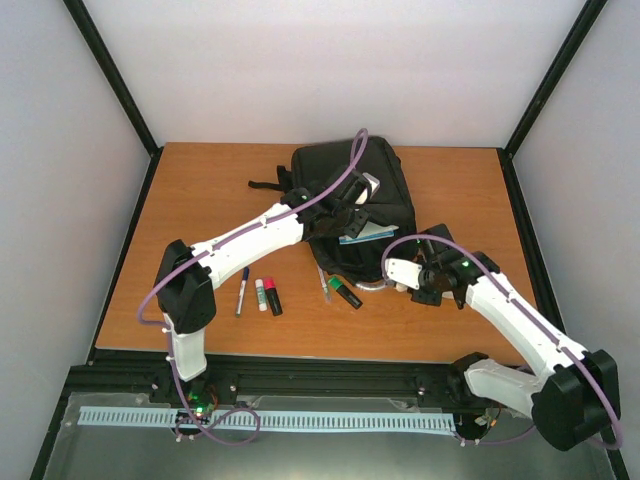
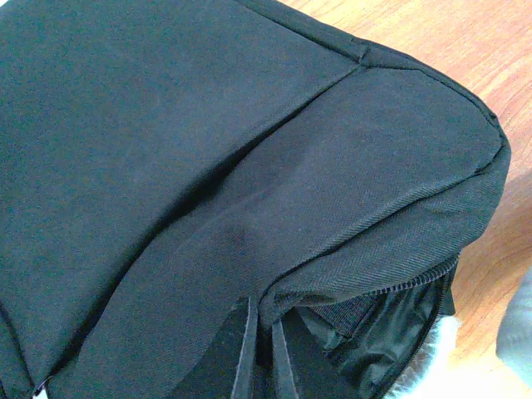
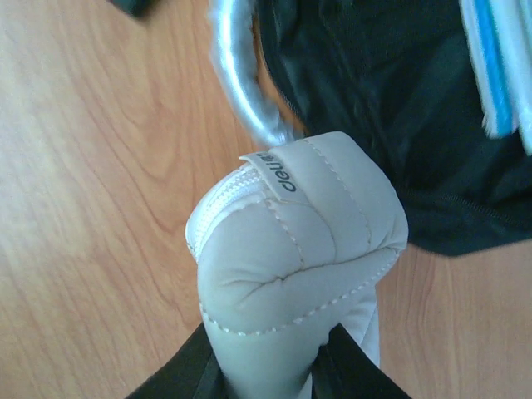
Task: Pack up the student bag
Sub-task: Move the stationery to the center of the board.
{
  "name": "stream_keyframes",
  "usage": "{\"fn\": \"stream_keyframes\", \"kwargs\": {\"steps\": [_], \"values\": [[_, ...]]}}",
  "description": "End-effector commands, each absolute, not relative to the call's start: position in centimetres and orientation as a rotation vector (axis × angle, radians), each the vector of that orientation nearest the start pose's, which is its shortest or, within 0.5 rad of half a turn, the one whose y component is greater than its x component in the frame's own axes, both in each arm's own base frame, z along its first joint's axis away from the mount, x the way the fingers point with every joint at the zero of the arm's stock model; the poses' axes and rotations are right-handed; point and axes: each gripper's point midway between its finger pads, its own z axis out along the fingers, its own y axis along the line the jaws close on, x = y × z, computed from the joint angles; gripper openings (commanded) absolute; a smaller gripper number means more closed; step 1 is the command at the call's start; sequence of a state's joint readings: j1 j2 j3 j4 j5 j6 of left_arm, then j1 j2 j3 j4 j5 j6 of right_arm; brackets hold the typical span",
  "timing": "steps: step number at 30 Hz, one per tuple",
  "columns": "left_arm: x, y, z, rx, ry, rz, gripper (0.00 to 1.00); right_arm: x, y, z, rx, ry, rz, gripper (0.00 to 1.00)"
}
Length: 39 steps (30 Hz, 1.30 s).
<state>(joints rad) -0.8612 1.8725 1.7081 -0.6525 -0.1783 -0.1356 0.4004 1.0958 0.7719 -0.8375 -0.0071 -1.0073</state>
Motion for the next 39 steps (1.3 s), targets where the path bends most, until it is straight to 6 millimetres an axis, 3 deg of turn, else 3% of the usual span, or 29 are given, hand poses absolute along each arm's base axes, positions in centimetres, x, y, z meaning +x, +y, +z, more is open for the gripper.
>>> {"fn": "stream_keyframes", "kwargs": {"steps": [1, 6, 10, 12, 15, 18, 22, 31, 39], "values": [[36.0, -37.5, 24.6, 0.720, 2.198, -0.324, 0.01, 22.0, 12.7, 13.0, -1.761, 2.023, -0.013, 0.13], [36.3, -37.7, 24.8, 0.702, 2.199, -0.341, 0.01, 24.4, 14.8, 13.0, -1.597, 2.060, 0.047, 0.13], [36.6, -37.8, 24.3, 0.695, 2.220, -0.354, 0.01, 26.5, 15.2, 9.3, -1.531, 2.157, 0.041, 0.15], [36.6, -37.9, 23.8, 0.701, 2.231, -0.357, 0.01, 27.2, 15.2, 7.6, -1.513, 2.193, 0.025, 0.24], [36.5, -37.9, 23.3, 0.703, 2.242, -0.350, 0.01, 27.6, 14.9, 7.2, -1.479, 2.220, 0.004, 0.49], [36.6, -37.7, 23.3, 0.702, 2.241, -0.343, 0.01, 26.8, 14.1, 7.9, -1.483, 2.189, -0.041, 0.59], [36.5, -37.7, 23.6, 0.698, 2.241, -0.368, 0.01, 25.1, 12.1, 8.3, -1.536, 2.161, -0.112, 0.66], [36.2, -37.6, 23.4, 0.703, 2.247, -0.379, 0.01, 21.6, 7.4, 7.6, -1.629, 2.165, -0.200, 0.68], [36.0, -37.6, 23.3, 0.706, 2.250, -0.387, 0.01, 21.6, 4.0, 6.7, -1.610, 2.185, -0.303, 0.67]]}}
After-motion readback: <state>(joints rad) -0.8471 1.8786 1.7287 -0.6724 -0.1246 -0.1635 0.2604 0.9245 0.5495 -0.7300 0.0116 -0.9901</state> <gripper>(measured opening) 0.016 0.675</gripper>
